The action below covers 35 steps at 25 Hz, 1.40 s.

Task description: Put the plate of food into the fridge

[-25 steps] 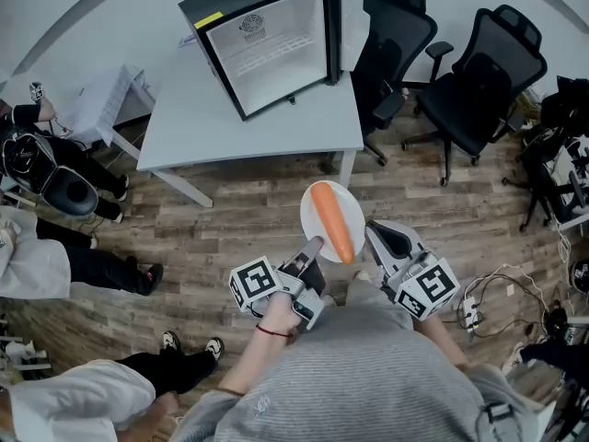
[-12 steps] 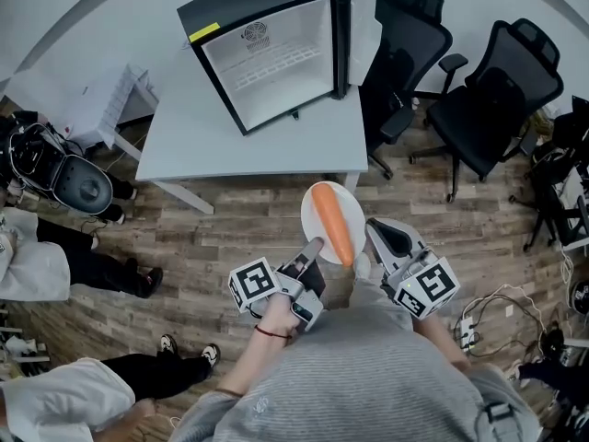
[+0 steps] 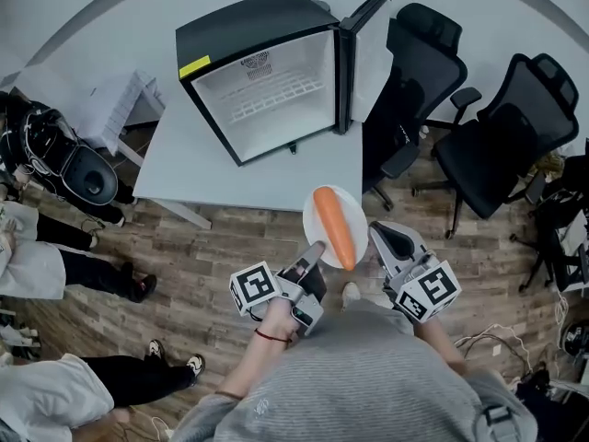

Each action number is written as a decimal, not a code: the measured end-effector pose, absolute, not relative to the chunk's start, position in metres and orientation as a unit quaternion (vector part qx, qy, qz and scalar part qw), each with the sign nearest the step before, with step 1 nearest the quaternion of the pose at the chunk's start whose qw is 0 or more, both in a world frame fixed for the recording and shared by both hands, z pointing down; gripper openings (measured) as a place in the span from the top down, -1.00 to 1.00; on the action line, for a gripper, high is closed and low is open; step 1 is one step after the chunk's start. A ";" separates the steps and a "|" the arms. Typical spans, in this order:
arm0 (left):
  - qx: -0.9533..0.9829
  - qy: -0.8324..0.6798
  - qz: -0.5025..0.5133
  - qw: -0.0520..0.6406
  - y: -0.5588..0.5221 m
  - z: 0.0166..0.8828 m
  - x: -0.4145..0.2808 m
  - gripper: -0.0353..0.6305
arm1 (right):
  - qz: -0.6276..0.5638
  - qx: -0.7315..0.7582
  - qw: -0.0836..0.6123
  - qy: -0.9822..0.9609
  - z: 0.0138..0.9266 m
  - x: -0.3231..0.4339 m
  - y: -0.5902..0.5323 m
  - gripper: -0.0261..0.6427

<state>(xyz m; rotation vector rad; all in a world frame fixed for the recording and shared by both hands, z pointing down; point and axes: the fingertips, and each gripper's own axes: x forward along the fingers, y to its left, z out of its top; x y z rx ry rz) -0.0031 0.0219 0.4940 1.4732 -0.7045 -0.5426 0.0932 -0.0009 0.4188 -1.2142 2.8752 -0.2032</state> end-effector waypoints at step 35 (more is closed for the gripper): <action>0.621 -0.339 -0.298 0.641 -0.143 0.483 -0.016 0.78 | -0.060 -0.341 0.005 0.938 0.417 0.088 -0.148 0.88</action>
